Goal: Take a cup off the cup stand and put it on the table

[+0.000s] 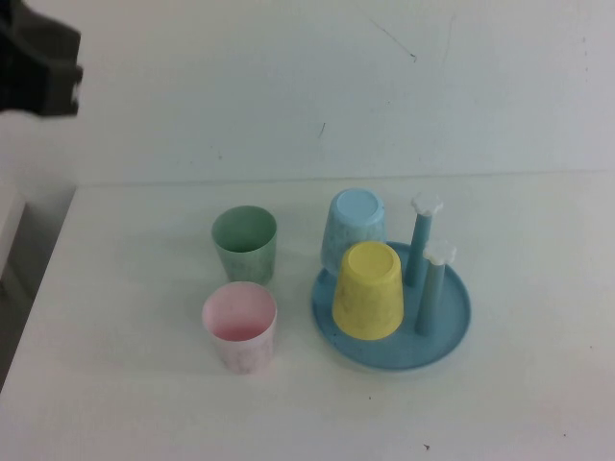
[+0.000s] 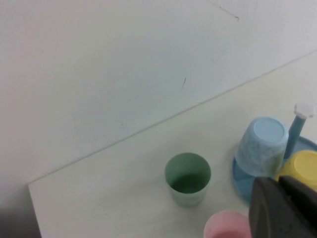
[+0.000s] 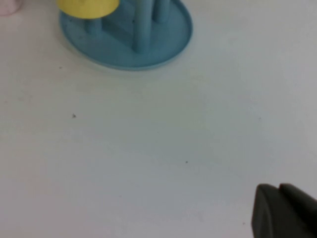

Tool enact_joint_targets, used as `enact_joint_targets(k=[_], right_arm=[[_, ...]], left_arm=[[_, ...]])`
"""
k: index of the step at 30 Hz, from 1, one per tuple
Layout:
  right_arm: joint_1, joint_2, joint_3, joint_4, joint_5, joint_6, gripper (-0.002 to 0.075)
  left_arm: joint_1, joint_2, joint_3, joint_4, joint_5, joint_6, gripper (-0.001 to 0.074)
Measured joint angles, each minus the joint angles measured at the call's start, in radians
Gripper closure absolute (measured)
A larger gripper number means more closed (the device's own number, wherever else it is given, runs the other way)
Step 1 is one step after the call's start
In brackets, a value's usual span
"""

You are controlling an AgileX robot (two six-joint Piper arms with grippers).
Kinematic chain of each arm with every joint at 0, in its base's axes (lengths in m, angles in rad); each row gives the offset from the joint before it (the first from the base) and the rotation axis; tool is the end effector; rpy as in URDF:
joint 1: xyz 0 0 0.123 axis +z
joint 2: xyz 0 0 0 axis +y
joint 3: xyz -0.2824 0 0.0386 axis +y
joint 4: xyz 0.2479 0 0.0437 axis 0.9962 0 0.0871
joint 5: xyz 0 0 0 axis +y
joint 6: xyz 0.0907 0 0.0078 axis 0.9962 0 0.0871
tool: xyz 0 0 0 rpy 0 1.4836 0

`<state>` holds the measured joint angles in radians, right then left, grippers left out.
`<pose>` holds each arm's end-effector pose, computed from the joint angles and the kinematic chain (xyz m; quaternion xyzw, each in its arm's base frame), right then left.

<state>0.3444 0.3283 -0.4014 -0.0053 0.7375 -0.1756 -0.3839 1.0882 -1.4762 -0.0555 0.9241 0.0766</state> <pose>0.0617 0.0218 0.2625 -0.2268 0.8493 0.0377 0.4751 0.1821 -0.0779 0.4858 0.1909 0.8246 -0.1087 0.5213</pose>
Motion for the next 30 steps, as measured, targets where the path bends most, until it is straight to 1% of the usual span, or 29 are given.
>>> enact_joint_targets(k=[5, 12, 22, 30], right_arm=[[0.0, 0.0, 0.0, 0.045, 0.018, 0.002, 0.0725], [0.0, 0.0, 0.0, 0.051, 0.021, 0.002, 0.0725], [0.0, 0.0, 0.0, 0.051, 0.021, 0.002, 0.0725], [0.0, 0.0, 0.0, 0.051, 0.021, 0.002, 0.0725]], left_arm=[[0.0, -0.187, 0.257, 0.003, -0.096, 0.018, 0.0736], [0.0, -0.36, 0.43, 0.007, -0.101, 0.024, 0.0736], [0.0, -0.395, 0.523, 0.001, -0.055, 0.024, 0.0736], [0.0, -0.406, 0.547, 0.001, -0.01, 0.02, 0.0736]])
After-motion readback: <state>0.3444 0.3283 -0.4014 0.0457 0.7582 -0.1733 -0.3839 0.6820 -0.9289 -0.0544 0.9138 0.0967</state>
